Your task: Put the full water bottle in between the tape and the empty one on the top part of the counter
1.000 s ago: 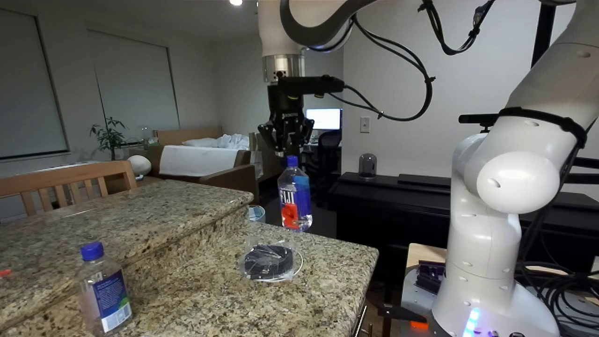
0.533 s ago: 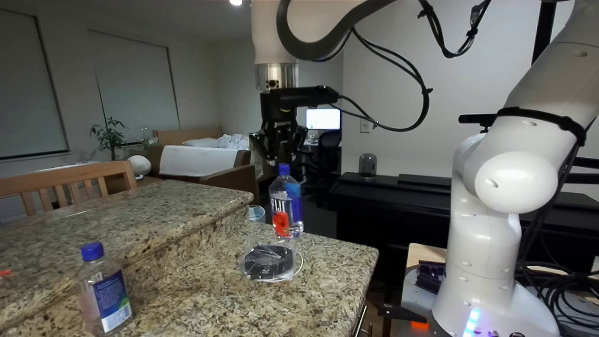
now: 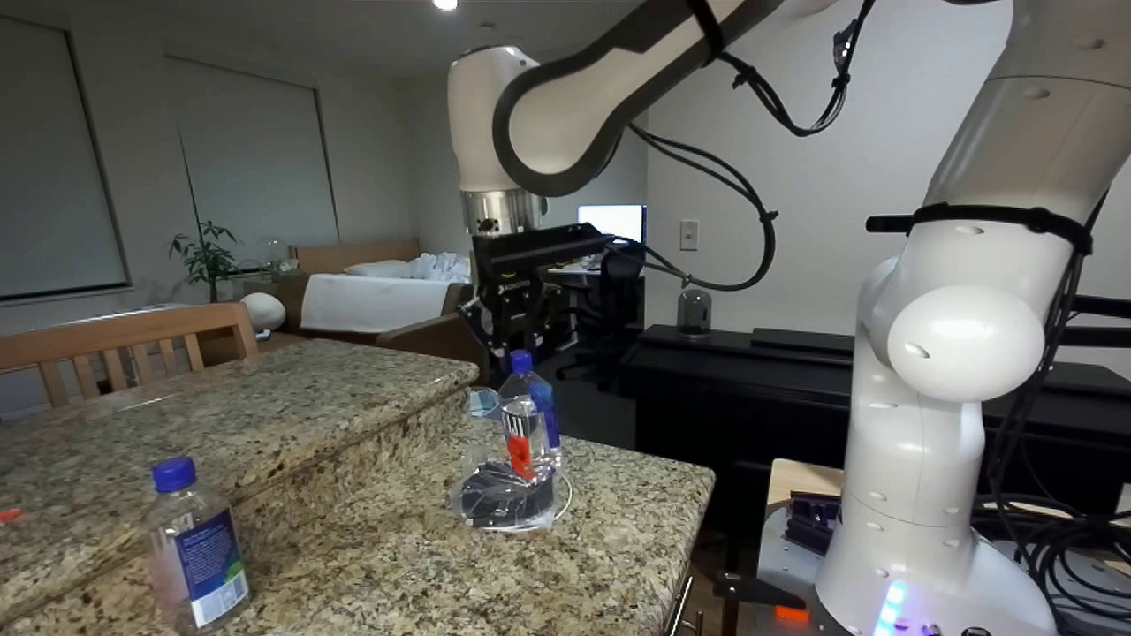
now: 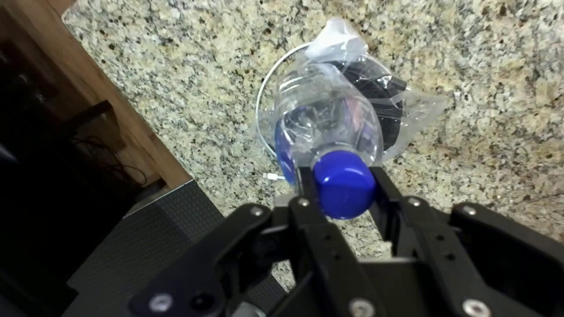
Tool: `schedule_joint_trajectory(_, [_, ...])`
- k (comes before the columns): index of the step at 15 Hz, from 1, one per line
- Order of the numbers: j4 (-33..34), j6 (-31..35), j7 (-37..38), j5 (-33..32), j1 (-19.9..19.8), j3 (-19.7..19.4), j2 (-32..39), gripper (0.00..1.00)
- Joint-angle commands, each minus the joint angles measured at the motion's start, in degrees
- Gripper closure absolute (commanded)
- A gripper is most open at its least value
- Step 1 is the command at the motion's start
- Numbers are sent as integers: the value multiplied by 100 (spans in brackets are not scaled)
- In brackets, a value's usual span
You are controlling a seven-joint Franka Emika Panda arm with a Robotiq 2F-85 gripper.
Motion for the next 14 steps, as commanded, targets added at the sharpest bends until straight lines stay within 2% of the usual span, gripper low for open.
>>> schedule_joint_trajectory(1, [105, 277, 130, -26, -47, -163, 334, 86])
schedule_joint_trajectory(7, [142, 991, -6, 302, 24, -474, 601, 86])
schedule_joint_trajectory(14, [244, 1111, -147, 600, 88, -550, 794, 86])
